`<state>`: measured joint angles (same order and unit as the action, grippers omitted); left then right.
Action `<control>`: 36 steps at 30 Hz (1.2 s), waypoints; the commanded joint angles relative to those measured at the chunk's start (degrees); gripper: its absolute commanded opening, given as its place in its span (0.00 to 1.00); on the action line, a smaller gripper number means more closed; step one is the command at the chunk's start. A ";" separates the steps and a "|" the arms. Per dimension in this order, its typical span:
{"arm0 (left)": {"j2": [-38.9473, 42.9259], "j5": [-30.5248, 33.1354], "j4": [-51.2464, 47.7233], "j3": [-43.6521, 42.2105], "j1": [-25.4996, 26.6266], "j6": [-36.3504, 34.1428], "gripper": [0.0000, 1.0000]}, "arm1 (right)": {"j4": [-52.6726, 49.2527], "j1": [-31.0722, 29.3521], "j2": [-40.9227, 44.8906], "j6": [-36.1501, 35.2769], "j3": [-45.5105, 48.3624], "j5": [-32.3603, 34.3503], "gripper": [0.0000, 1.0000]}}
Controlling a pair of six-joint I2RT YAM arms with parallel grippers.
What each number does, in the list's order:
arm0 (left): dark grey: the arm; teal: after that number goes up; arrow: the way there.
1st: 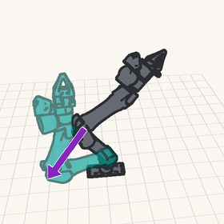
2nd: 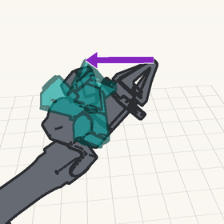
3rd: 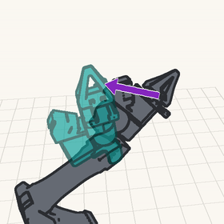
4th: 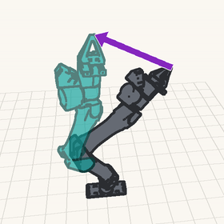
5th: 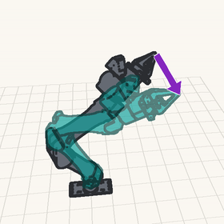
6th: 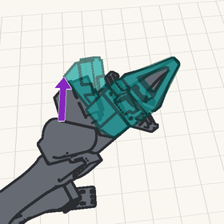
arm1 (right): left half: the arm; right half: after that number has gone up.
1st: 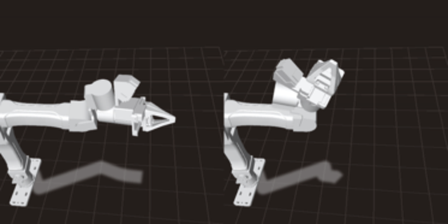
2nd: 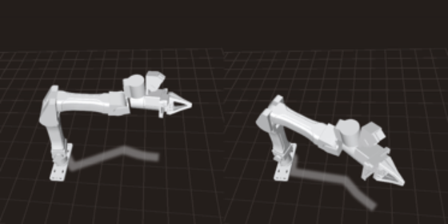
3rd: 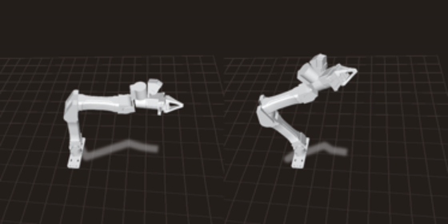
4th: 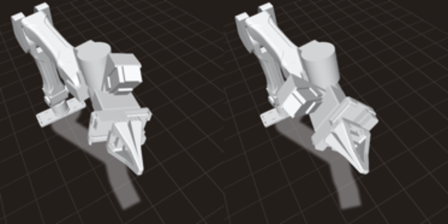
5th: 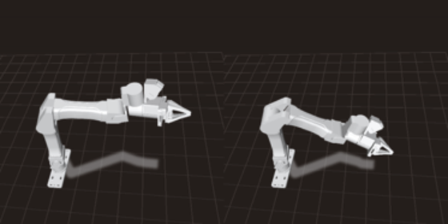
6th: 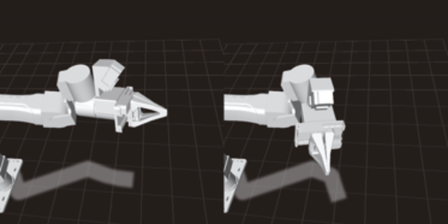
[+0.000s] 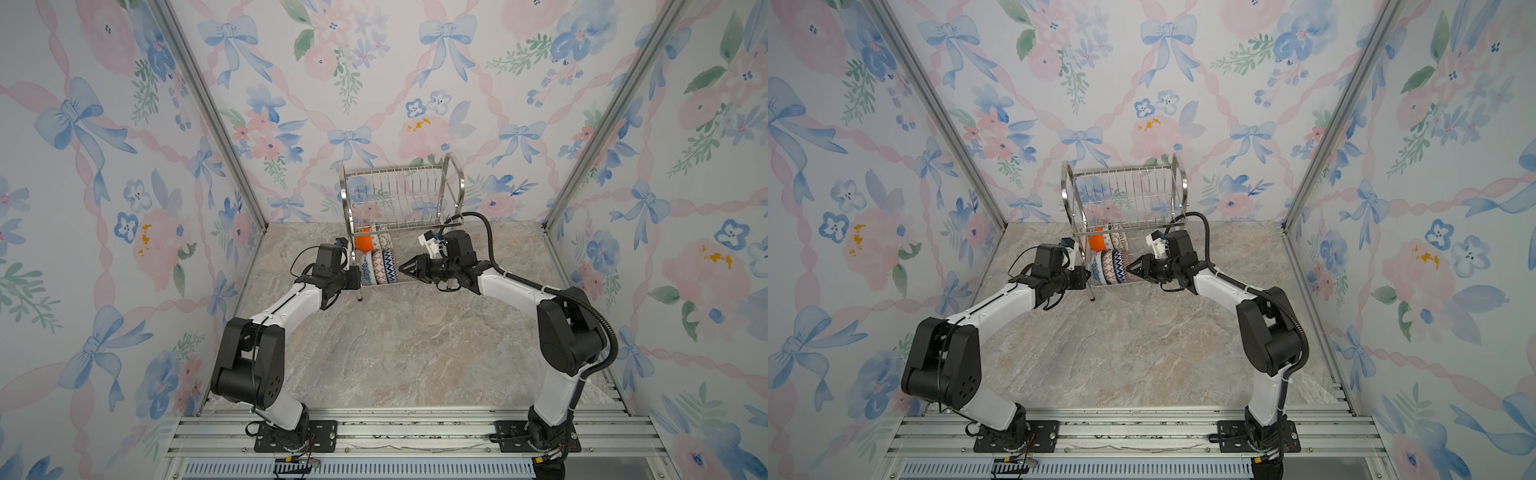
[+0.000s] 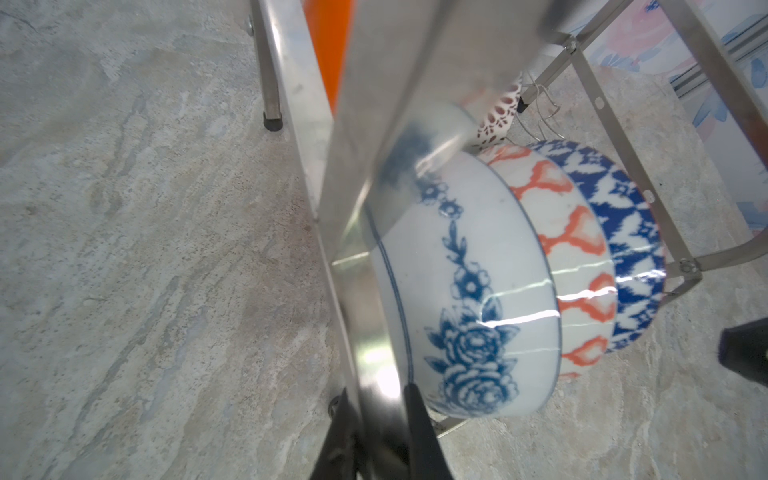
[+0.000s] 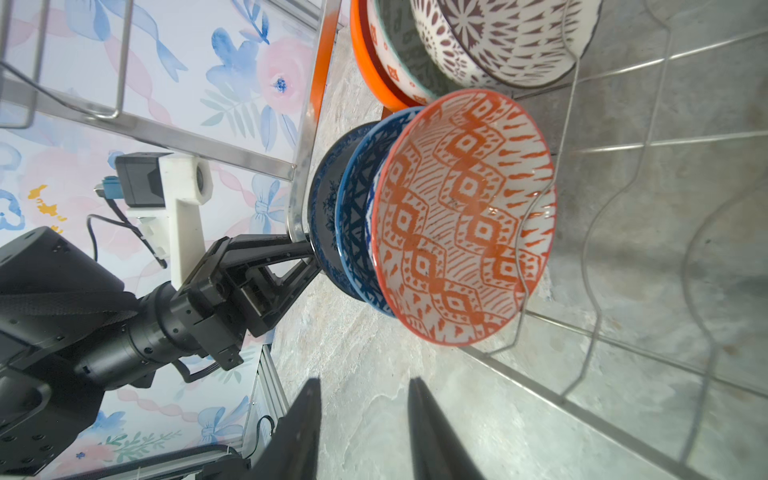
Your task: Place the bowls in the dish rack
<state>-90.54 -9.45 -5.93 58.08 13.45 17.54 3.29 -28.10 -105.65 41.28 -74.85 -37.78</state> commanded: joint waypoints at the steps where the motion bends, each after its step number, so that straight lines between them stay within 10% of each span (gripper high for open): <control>1: -0.23 -1.15 -8.02 -0.80 -0.83 2.50 0.00 | -2.24 0.40 5.28 -3.05 2.04 1.86 0.38; 13: 5.32 -1.24 -8.84 -3.39 -0.84 2.86 0.42 | -8.86 -0.06 16.18 -5.15 9.30 6.08 0.43; 28: 15.45 1.69 -8.97 -8.75 0.32 8.98 0.55 | -14.05 3.43 25.47 -9.52 14.71 4.47 0.50; 36: 24.21 4.65 -10.58 -10.80 0.71 11.30 0.84 | -24.44 11.08 36.82 -13.80 17.95 9.82 0.91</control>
<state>-69.06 -7.03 -15.05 47.90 13.96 27.59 -15.09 -19.53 -72.95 30.52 -58.57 -31.16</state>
